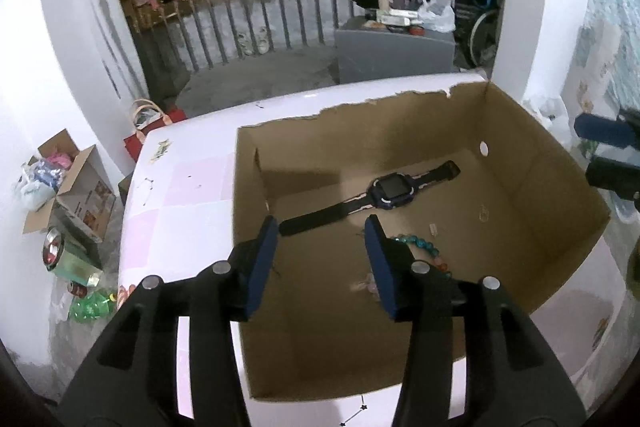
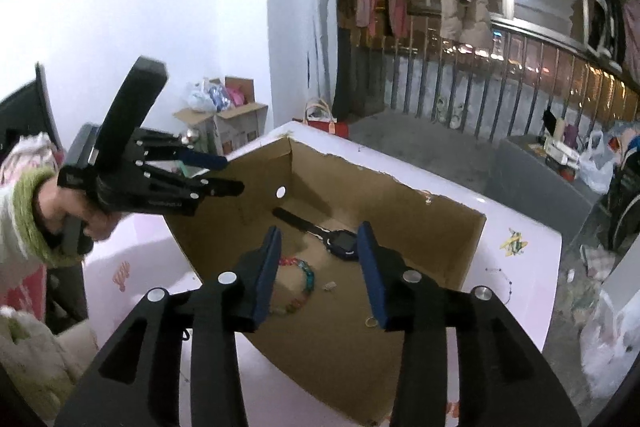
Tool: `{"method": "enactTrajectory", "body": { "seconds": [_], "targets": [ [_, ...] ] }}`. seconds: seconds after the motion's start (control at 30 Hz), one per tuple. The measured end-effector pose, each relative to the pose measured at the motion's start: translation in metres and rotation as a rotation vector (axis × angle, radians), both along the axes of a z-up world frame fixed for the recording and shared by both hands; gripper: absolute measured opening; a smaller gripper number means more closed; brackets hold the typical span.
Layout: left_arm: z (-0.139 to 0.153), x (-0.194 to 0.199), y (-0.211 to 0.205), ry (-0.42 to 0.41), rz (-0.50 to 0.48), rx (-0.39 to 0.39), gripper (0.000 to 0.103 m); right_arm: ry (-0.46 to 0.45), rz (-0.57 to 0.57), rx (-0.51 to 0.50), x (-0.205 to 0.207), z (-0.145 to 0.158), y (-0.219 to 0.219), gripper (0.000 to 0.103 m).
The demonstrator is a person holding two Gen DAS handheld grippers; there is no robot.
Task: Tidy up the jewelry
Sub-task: 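Open both grippers to drop the charm and ring into the box, then withdraw both open grippers from the box back over the table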
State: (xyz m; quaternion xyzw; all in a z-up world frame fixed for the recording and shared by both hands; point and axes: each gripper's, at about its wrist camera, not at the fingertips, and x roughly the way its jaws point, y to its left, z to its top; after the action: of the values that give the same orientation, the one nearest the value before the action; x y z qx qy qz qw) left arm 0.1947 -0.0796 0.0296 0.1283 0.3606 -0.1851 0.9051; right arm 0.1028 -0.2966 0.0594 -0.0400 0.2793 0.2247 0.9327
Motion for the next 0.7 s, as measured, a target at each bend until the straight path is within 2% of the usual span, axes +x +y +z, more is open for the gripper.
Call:
{"method": "enactTrajectory", "body": {
  "seconds": [0.2, 0.23, 0.33, 0.43, 0.7],
  "targets": [
    [0.01, -0.015, 0.012, -0.033, 0.055, -0.038, 0.044, 0.019, 0.001, 0.033, -0.004, 0.0, 0.001, 0.04],
    [0.012, -0.019, 0.014, -0.046, 0.065, -0.039, 0.044, 0.02, 0.001, 0.035, -0.004, 0.001, 0.002, 0.043],
    [0.016, -0.029, 0.018, -0.068, 0.085, -0.05, 0.052, 0.022, -0.006, 0.037, -0.004, 0.003, 0.002, 0.049],
    [0.022, -0.038, 0.022, -0.086, 0.098, -0.074, 0.054, 0.04, -0.013, 0.044, -0.002, 0.005, 0.002, 0.052],
    [0.038, -0.065, 0.036, -0.132, 0.095, -0.115, 0.063, 0.03, -0.024, 0.04, -0.011, 0.01, 0.003, 0.054]
  ]
}}
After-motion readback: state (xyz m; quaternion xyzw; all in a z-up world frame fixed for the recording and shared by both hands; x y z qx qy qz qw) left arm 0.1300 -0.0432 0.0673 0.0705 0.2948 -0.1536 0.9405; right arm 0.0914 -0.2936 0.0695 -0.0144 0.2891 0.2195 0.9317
